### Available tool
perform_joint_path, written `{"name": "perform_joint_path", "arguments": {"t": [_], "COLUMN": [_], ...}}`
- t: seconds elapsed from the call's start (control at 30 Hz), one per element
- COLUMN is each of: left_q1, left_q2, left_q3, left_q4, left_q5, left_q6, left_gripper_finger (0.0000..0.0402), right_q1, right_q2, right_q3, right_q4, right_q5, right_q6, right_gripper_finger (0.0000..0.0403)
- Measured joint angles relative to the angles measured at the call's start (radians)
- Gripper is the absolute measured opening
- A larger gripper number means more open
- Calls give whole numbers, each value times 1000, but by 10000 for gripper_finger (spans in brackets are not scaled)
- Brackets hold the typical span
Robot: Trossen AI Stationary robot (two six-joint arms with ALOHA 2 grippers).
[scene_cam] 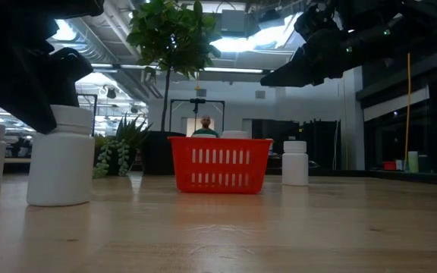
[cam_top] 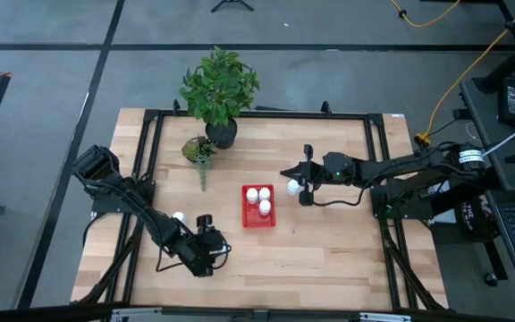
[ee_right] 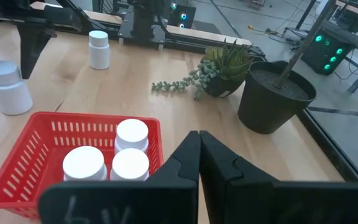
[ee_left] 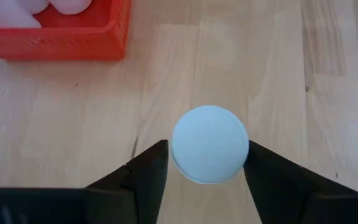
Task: Pick and place pill bottles into a basket
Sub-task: Put the white medicine bottle into the red bin
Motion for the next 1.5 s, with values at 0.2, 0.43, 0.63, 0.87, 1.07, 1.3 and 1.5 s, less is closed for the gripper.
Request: {"name": "perform_joint_path", "arguments": {"t": [0.2,0.43,0.63,0.87,1.07,1.3,1.5], "left_q1": [0,-1,-2,-2,-2,1,9], "left_q2": [0,0,-15,-73,-145,-231,-302], "left_q3": [0,0,0,0,0,-3,-41], "left_q4": [5,7,0,-3,-57,-73,-60], "left_q5": [0,-2,13,36,6,-51,-72], "left_q6": [59,91,103,157,213,282,300], "left_gripper_finger": [160,148,148,147,147,147,147], "right_q1": [0,0,0,0,15,68,105], "right_q2": [0,0,0,0,0,0,0], "right_q3": [0,0,0,0,0,0,0], "right_q4": [0,-4,-6,-39,-39,1,6], "right_q5": [0,0,0,0,0,0,0], "right_q6": [0,1,1,30,26,23,19], "right_gripper_finger": [7,7,7,7,7,7,7]}}
